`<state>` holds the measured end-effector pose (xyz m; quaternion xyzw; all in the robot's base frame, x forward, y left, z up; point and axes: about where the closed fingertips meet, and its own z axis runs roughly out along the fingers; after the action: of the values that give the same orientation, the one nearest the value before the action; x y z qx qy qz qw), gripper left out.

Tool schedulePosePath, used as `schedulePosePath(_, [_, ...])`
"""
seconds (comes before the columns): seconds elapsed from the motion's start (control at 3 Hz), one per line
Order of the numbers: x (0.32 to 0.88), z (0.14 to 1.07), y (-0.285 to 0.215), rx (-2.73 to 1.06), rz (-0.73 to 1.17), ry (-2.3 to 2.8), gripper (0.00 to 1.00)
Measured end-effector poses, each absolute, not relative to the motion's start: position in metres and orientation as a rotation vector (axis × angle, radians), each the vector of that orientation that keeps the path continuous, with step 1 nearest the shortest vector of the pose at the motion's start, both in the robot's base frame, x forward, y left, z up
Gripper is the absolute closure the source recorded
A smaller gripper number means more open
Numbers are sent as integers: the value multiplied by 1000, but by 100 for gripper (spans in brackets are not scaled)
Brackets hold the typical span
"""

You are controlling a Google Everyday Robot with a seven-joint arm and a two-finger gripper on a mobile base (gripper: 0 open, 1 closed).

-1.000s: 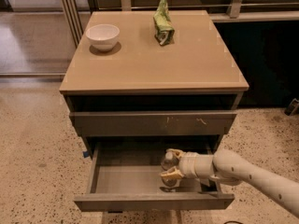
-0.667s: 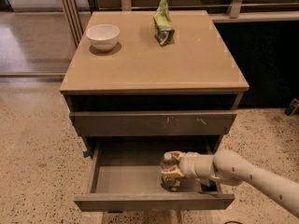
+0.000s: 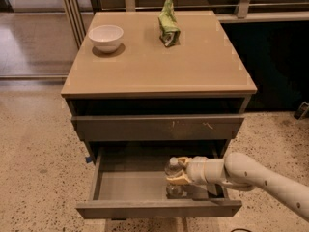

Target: Pick water bottle from middle drawer and place on counter

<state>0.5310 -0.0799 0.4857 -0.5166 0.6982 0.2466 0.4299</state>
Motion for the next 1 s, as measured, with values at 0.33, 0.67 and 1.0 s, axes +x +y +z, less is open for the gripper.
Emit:
schedulePosePath(0.33, [511,557,-81,-1268,725,1750,100])
schedulePosePath(0.67, [516,639,-84,-1314,771,1784,100])
schedulePosePath(1.0, [501,673,-81,-1377,784,1784,100])
